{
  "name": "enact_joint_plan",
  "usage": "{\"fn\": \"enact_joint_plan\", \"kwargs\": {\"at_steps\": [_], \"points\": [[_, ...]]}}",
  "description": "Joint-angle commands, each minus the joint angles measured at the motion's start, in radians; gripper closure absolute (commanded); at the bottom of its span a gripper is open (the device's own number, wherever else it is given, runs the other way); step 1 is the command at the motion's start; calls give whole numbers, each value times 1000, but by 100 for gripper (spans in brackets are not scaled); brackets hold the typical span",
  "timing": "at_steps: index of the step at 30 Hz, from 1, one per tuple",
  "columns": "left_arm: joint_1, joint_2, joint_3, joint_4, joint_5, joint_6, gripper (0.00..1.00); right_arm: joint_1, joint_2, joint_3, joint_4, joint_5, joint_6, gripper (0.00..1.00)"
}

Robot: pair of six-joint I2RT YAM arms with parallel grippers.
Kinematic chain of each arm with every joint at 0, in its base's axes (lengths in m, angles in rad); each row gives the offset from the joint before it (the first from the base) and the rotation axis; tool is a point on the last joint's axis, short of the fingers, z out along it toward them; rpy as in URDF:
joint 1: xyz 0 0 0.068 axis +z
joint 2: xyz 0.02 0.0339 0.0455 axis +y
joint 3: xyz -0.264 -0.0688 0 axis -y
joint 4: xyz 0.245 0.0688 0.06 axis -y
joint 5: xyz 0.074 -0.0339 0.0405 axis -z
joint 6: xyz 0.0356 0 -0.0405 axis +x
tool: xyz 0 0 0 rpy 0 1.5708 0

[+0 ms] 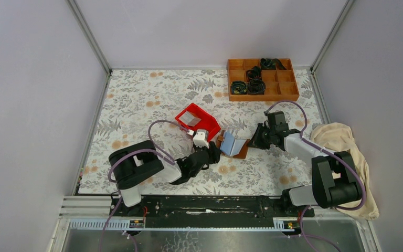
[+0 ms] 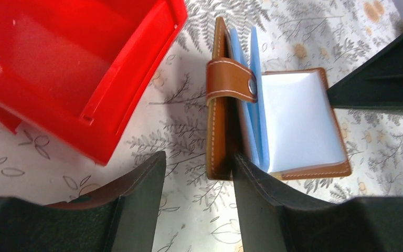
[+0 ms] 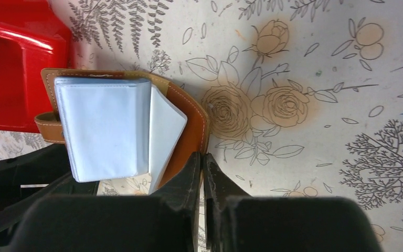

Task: Put the credit cards into the card holder
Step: Open the card holder at the center of the board.

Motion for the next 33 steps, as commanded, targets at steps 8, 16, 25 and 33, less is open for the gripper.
{"fn": "enact_joint_plan", "kwargs": {"at_steps": [8, 16, 25, 33], "points": [[-25, 41, -42, 118, 7, -36, 47, -6, -5, 30, -61, 130, -37, 77], [-56, 54, -38, 139, -19, -29, 48, -7, -86, 73, -123, 236, -57, 67], [-73, 45, -26, 144, -42, -5, 48, 25, -164, 175, -188, 273, -69, 60], [-76, 63, -9, 133, -51, -3, 47, 220, -105, 297, -244, 392, -75, 59]]}}
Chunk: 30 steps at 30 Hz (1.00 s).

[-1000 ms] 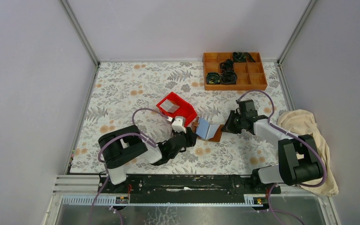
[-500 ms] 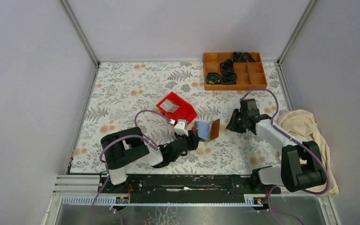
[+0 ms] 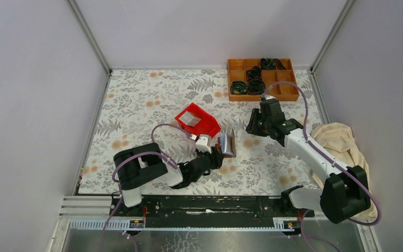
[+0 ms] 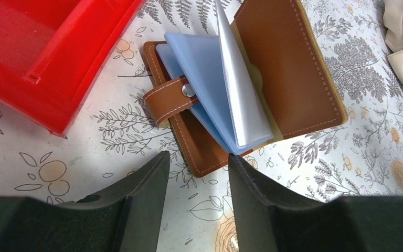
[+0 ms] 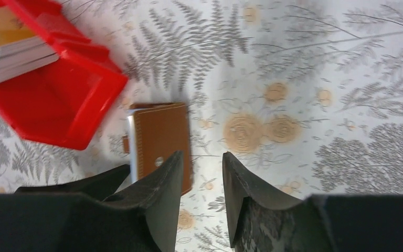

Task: Put the credit cards into the card holder
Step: Open the card holder at the center of the board.

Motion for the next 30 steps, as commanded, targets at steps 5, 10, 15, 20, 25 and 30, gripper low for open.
{"fn": "enact_joint_plan", "kwargs": {"at_steps": [5, 10, 15, 20, 25, 30], "points": [[-11, 31, 31, 51, -51, 28, 47, 202, 81, 122, -37, 133, -21, 58], [-12, 32, 21, 58, -62, 18, 47, 276, 166, 175, -78, 230, -27, 51], [-13, 29, 7, 71, -70, 12, 47, 327, 215, 207, -100, 277, -28, 31], [-14, 26, -1, 81, -71, 11, 47, 364, 252, 233, -101, 290, -13, 29], [-15, 29, -16, 105, -70, 7, 47, 401, 302, 263, -106, 309, 5, 29], [-16, 30, -27, 128, -70, 9, 48, 434, 369, 302, -124, 343, 19, 28]]}}
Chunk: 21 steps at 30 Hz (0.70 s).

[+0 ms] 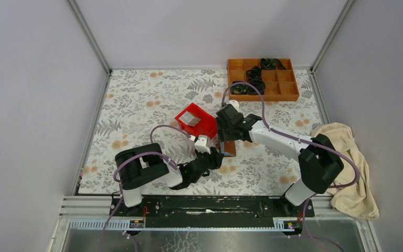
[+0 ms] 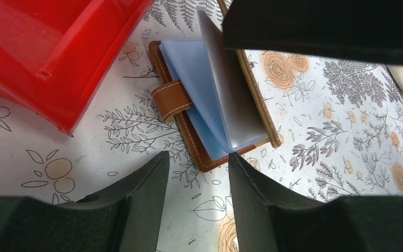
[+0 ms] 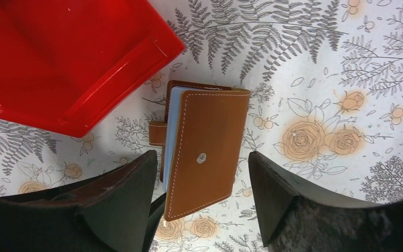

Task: Put the credit cards into the card holder
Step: Open the card holder at the center of the board.

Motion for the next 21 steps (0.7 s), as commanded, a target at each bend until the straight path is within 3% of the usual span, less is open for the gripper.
{"fn": "enact_joint_plan", "kwargs": {"at_steps": [1, 21], "points": [[-9, 16, -17, 87, -42, 10, 48, 35, 56, 68, -33, 70, 26, 28], [-10, 46, -33, 143, -22, 2, 48, 99, 262, 109, -101, 275, 51, 29]]}}
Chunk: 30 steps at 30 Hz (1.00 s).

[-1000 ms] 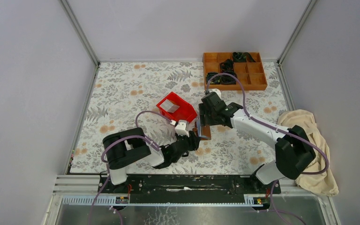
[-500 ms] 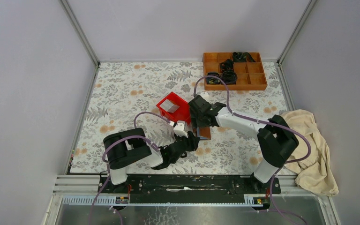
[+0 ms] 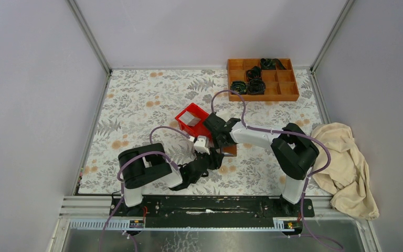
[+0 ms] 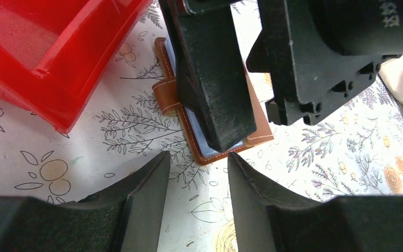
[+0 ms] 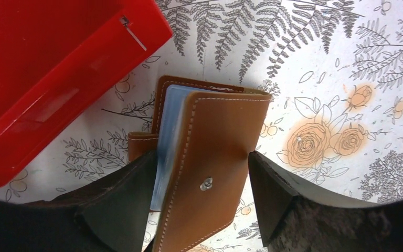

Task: Put the credit cards into the card holder
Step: Open the card holder at the center of the board.

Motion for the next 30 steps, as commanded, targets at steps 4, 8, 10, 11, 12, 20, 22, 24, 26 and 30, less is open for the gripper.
{"fn": "enact_joint_plan", "kwargs": {"at_steps": [4, 8, 10, 11, 12, 20, 22, 24, 26, 30], "points": [[-10, 15, -15, 58, -24, 3, 49, 9, -30, 5, -31, 135, 20, 35], [-10, 20, -15, 60, -24, -1, 49, 9, -40, 7, -44, 151, 10, 48], [-9, 22, -14, 60, -24, -3, 48, 9, -37, 9, -50, 151, 7, 53], [-9, 21, -14, 60, -23, -3, 48, 8, -36, 8, -52, 151, 6, 54], [-10, 22, -15, 60, -23, -3, 48, 9, -34, 6, -51, 151, 7, 55], [-10, 26, -14, 58, -26, -1, 48, 9, -42, -5, -54, 156, -1, 71], [-10, 28, -13, 58, -28, -2, 48, 8, -47, -5, -61, 164, -5, 76], [-10, 28, -13, 59, -27, -3, 48, 9, -53, -7, -70, 171, -9, 80], [-10, 28, -15, 60, -27, -2, 48, 8, -58, -7, -77, 180, -12, 84], [-10, 24, -15, 61, -29, -1, 47, 9, -66, -14, -84, 191, -18, 94]]}}
